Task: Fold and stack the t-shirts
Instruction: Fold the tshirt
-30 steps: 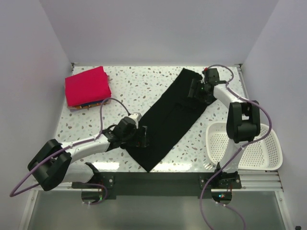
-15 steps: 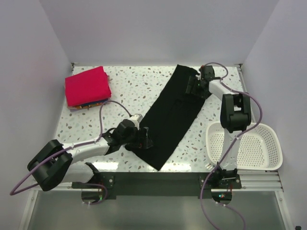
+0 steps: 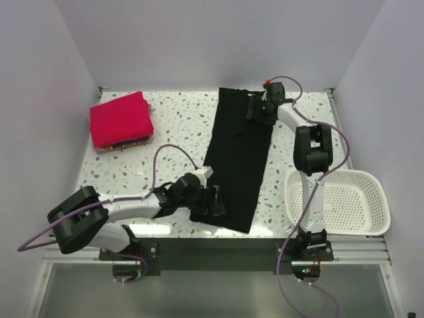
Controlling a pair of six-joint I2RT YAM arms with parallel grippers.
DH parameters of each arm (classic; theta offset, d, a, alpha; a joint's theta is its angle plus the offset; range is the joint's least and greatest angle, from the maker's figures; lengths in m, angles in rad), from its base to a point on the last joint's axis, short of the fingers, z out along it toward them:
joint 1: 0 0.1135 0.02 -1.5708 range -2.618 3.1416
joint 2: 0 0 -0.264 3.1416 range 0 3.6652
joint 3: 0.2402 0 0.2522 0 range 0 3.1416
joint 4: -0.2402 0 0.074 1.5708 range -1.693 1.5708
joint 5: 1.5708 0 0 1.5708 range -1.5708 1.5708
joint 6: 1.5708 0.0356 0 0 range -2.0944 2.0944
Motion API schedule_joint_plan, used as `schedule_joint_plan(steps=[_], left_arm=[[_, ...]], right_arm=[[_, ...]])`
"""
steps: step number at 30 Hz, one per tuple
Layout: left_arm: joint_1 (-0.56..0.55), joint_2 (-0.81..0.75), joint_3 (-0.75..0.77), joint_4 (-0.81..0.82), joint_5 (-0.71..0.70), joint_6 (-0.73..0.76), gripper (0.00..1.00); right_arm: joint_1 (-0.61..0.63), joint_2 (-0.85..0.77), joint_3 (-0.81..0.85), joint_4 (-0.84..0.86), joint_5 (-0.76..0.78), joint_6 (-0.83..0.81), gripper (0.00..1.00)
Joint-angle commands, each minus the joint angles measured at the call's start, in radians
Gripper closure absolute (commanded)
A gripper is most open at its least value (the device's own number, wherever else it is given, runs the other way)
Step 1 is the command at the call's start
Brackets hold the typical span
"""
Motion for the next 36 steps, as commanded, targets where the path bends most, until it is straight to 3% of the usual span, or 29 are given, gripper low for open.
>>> schedule_joint_plan(steps=[1, 8, 11, 20, 24, 27, 33, 36], left_arm=[[-0.086, 0.069, -0.015, -0.216, 0.035, -0.074, 0.05], [-0.140, 0.059, 0.093, -0.345, -0.097, -0.085, 0.04], [-0.138, 0.017, 0.155, -0.412, -0.209, -0.064, 0.02], [-0.132, -0.125, 0.246, -0.504, -0.408, 0.007, 0.00], [-0.120, -0.170, 0.195, -0.492, -0.395, 0.018, 0.00], [-0.117, -0.193, 0.158, -0.463, -0.367, 0.022, 0.00], [-0.115, -0.257, 0.114, -0.527, -0.392, 0.002, 0.00], [-0.115, -0.294, 0.077, -0.530, -0.375, -0.017, 0.03]], right_arm=[[0.045, 0.109, 0.034, -0.051, -0.010, -0.020, 0.15], [0.076, 0.128, 0.080, -0.068, -0.027, -0.012, 0.14], [0.076, 0.062, 0.058, -0.056, -0.024, -0.021, 0.14], [0.077, -0.327, 0.006, -0.127, -0.013, -0.098, 0.09], [0.096, -0.574, -0.214, -0.137, 0.013, -0.080, 0.09], [0.139, -0.772, -0.514, -0.174, 0.060, -0.048, 0.10], [0.315, -1.125, -0.920, -0.254, 0.122, 0.118, 0.11], [0.430, -1.228, -1.014, -0.306, 0.129, 0.231, 0.12]])
